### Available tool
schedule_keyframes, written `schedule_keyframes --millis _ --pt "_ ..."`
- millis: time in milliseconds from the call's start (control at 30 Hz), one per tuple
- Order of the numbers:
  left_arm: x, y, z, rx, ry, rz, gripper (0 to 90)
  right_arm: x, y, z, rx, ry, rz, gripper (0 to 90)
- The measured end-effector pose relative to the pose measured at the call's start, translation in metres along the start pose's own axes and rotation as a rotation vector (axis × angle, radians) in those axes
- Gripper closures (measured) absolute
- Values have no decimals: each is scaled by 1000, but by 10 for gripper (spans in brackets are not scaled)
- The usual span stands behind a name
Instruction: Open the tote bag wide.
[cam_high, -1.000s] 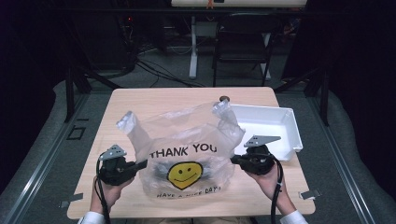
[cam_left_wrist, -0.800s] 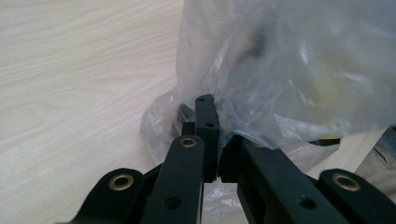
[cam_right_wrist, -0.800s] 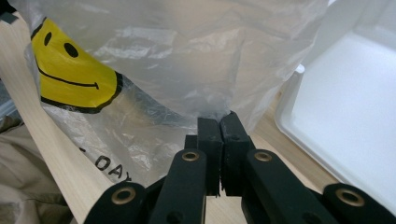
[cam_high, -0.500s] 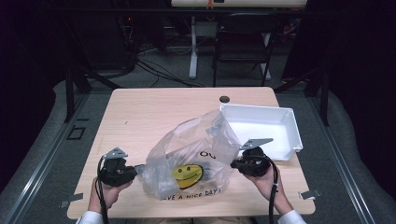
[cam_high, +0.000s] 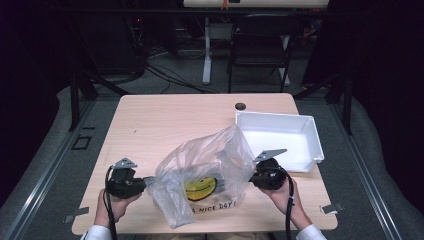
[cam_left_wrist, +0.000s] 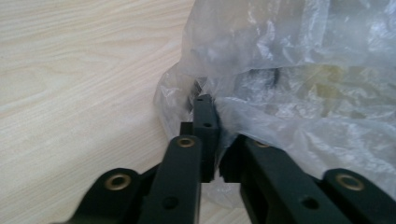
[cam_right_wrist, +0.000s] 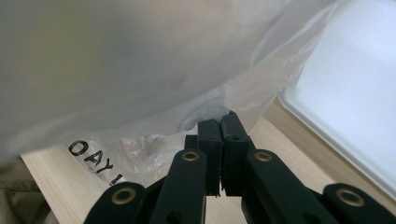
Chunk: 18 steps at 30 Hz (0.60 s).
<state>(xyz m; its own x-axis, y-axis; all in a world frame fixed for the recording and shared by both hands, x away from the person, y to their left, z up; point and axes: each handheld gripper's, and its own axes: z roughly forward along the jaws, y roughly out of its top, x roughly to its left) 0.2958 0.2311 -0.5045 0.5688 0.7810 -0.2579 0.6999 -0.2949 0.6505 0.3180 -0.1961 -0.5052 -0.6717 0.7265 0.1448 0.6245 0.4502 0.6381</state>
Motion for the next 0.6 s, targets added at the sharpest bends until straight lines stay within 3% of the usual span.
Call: schedule_keyframes --millis 33,133,233,300,400,500,600 --pt "-1 1 -2 -10 -8 9 767 0 0 -1 -1 2 -1 891" --pt "-5 3 -8 -54 -9 36 600 0 1 -3 -13 1 -2 890" --pt "-11 5 -13 -117 -30 66 528 2 1 -6 -18 6 -7 889" --pt "-14 6 -15 -139 -29 99 565 2 1 -8 -26 5 -11 887" --pt "-16 6 -12 -118 -3 124 717 4 2 -10 -41 3 -19 887" --pt "-15 4 -8 -103 10 108 850 6 2 -13 -61 0 -28 887" --pt "-12 4 -8 -96 23 95 891 5 2 -15 -69 1 -36 887"
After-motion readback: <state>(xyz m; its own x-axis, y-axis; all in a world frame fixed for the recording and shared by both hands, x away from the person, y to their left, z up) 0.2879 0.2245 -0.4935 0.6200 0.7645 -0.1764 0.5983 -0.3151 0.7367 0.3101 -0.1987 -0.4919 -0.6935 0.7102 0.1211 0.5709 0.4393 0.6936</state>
